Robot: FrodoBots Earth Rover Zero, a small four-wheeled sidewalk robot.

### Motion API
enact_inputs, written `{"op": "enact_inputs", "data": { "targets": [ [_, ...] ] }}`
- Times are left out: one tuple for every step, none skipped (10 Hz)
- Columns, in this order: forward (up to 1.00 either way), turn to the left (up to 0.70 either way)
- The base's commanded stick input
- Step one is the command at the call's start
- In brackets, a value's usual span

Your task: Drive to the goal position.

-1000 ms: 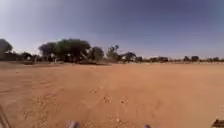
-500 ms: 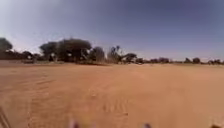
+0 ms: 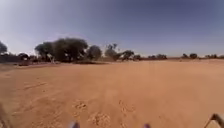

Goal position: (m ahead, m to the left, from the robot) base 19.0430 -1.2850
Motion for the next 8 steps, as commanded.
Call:
{"op": "enact_inputs", "data": {
  "targets": [
    [0.7, 0.0],
    [0.7, 0.0],
    [0.7, 0.0],
    [0.7, 0.0],
    [0.7, 0.0],
    [0.7, 0.0],
    [0.7, 0.0],
    [0.7, 0.0]
  ]
}}
